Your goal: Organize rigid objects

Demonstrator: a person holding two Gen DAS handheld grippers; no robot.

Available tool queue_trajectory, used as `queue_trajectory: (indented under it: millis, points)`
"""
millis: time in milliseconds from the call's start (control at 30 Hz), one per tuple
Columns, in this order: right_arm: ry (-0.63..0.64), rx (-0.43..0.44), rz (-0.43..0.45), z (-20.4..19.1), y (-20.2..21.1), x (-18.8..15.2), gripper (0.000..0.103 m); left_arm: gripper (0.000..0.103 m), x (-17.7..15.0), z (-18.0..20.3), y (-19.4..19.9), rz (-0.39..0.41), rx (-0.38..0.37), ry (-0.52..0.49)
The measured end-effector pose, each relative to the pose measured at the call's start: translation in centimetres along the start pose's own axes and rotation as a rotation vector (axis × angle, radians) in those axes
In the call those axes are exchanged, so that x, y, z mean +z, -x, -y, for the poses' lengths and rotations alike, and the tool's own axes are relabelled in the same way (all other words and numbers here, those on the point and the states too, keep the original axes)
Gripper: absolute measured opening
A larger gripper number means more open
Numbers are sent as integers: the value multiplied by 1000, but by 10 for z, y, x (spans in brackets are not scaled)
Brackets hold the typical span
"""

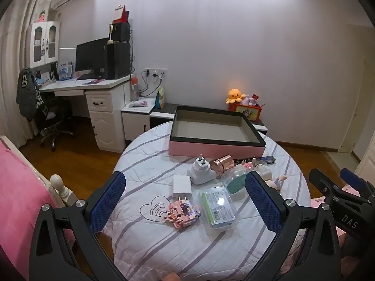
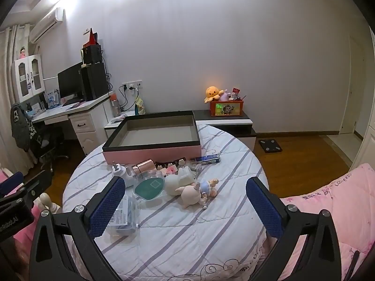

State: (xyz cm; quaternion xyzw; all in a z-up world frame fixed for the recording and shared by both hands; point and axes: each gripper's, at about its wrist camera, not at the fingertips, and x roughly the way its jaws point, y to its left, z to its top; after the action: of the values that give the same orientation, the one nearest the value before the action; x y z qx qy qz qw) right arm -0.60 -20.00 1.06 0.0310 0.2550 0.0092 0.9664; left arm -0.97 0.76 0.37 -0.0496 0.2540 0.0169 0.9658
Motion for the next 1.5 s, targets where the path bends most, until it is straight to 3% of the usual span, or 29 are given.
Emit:
queue_trajectory:
  millis: [533, 1500]
  points:
    - [8, 15, 56, -4, 24, 9, 103, 103, 9, 6, 19, 69, 11, -33]
    - [7, 7, 50, -4, 15, 7, 103, 103, 7, 12, 13, 51, 9, -36]
